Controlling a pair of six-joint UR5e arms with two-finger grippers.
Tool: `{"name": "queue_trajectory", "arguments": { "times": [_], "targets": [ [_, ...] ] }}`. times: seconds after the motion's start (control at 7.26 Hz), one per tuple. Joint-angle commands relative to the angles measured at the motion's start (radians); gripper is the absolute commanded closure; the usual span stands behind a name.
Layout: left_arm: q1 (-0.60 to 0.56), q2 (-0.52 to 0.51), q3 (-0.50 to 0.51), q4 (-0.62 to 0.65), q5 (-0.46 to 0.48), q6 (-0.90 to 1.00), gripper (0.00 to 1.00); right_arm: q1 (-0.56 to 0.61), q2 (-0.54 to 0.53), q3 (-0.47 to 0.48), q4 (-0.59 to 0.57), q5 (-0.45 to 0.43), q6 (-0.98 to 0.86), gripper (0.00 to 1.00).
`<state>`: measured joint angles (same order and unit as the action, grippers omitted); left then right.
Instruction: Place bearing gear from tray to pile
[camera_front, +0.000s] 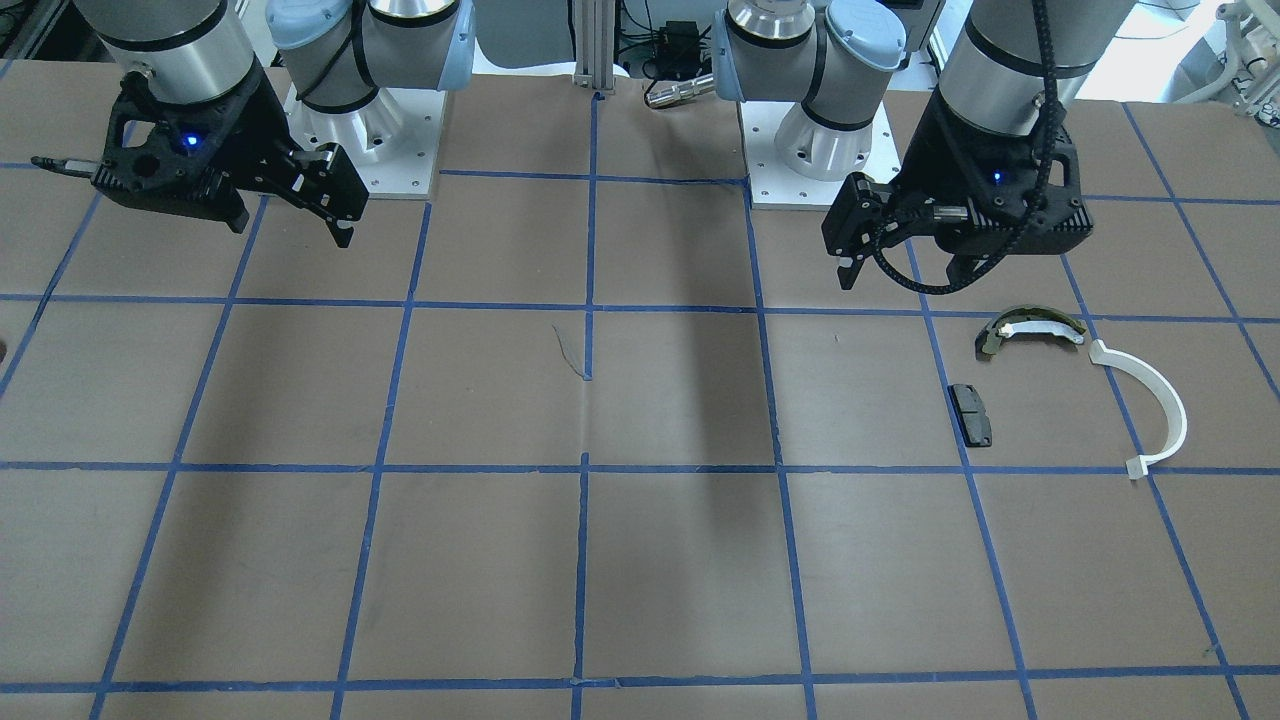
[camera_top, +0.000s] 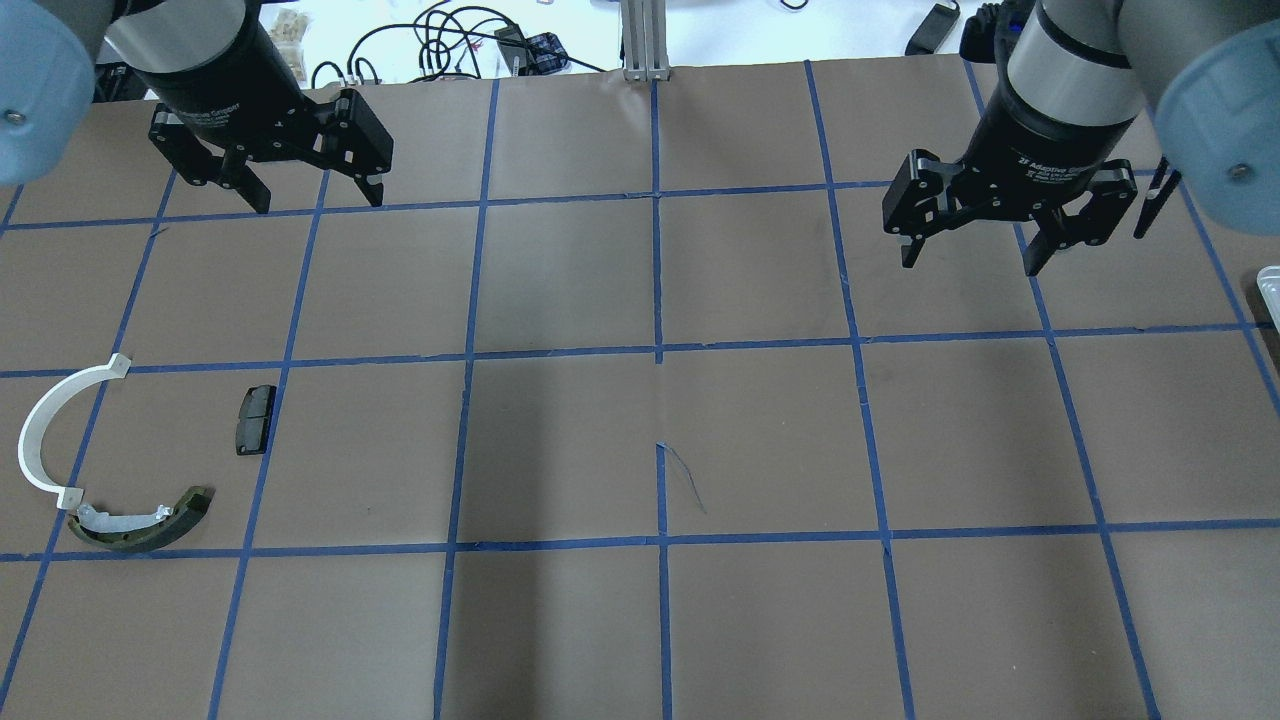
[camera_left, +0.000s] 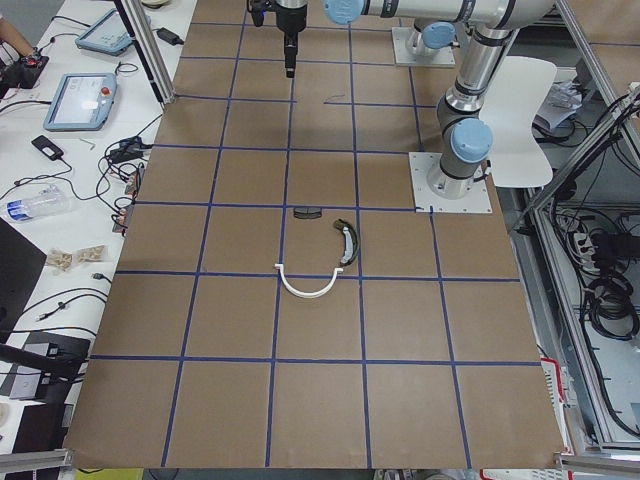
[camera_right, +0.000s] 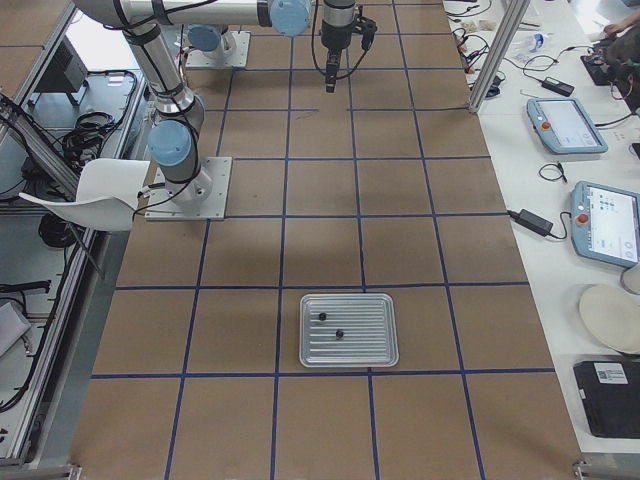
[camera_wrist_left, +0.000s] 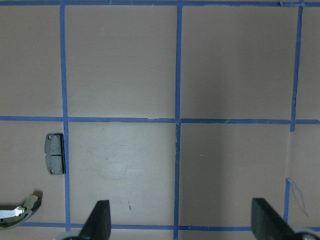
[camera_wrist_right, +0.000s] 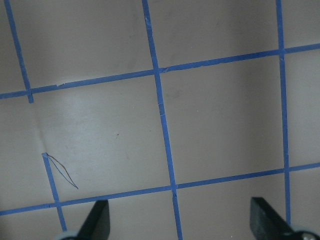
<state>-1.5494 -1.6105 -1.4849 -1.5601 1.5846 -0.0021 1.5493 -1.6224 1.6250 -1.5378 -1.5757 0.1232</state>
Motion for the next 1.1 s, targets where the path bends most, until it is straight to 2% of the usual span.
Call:
{"name": "queue_trajectory", "arguments": {
  "times": [0.0, 0.55, 0.96],
  "targets": [
    [0.002, 0.001, 0.002, 0.000, 0.000, 0.001, 0.00, -0.027, 0.001, -0.001, -0.002, 0.009, -0.048, 0.00],
    [0.006, 0.014, 0.006, 0.002, -0.018, 0.001, 0.00, -0.219, -0.001, -0.011, -0.007, -0.010, -0.082, 0.00],
    [0.005, 0.018, 0.002, -0.002, -0.020, -0.009, 0.00, -0.459, 0.009, -0.011, -0.008, -0.050, -0.368, 0.00]
  ]
}}
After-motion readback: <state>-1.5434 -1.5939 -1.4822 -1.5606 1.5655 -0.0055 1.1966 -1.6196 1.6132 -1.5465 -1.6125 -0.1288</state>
